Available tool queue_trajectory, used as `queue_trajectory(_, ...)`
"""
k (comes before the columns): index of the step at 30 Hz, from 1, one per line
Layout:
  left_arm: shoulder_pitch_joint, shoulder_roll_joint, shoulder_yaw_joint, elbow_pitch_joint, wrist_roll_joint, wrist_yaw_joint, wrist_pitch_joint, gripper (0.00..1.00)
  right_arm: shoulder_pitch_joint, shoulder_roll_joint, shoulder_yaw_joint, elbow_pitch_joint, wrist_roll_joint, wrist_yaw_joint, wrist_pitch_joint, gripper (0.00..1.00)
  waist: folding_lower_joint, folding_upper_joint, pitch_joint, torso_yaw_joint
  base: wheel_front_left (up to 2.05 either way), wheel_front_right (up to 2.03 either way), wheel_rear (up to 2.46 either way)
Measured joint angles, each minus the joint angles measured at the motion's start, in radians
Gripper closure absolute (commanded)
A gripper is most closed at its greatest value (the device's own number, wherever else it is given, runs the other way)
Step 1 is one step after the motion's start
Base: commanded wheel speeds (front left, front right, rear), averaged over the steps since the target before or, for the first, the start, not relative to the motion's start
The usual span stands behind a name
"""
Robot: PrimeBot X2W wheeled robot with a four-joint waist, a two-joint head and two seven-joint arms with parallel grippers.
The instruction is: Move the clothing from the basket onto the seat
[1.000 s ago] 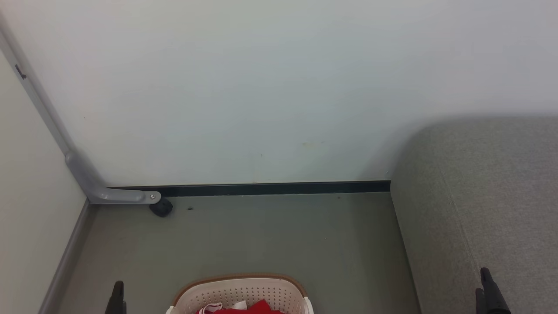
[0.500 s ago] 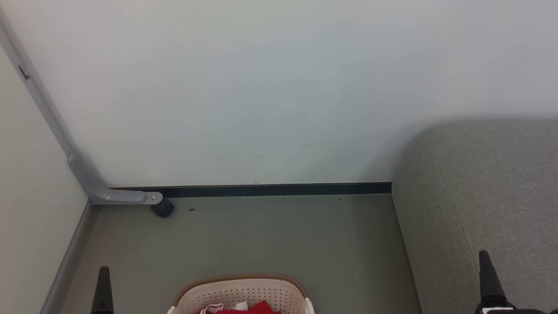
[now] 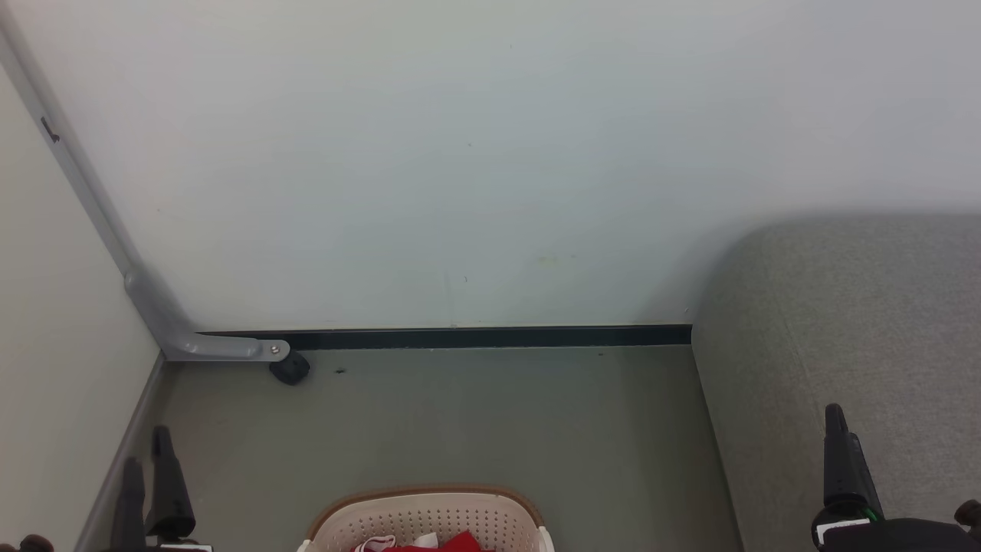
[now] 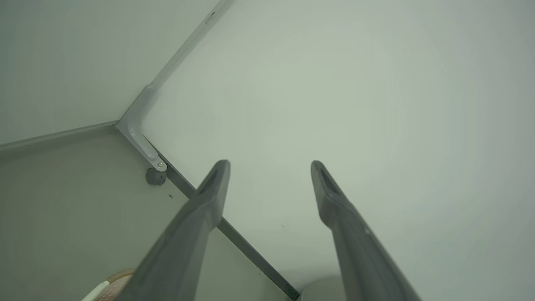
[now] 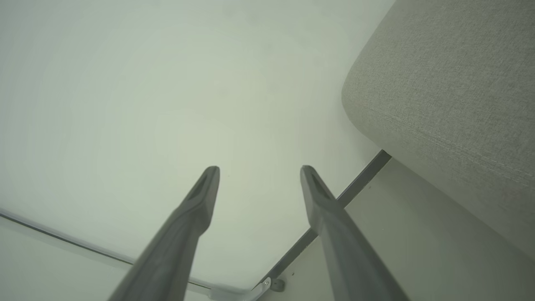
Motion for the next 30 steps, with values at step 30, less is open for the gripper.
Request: queue_trajectory(30, 0.038, -0.004, -0.193, -0.043, 0.774, 0.071, -0.089, 0.0, -0.001, -0.016, 0.136, 0.025, -0.624, -0.009, -0.093, 0.0, 0.0, 0.0, 0.004, 0.012, 0.0, 0.0, 0.0)
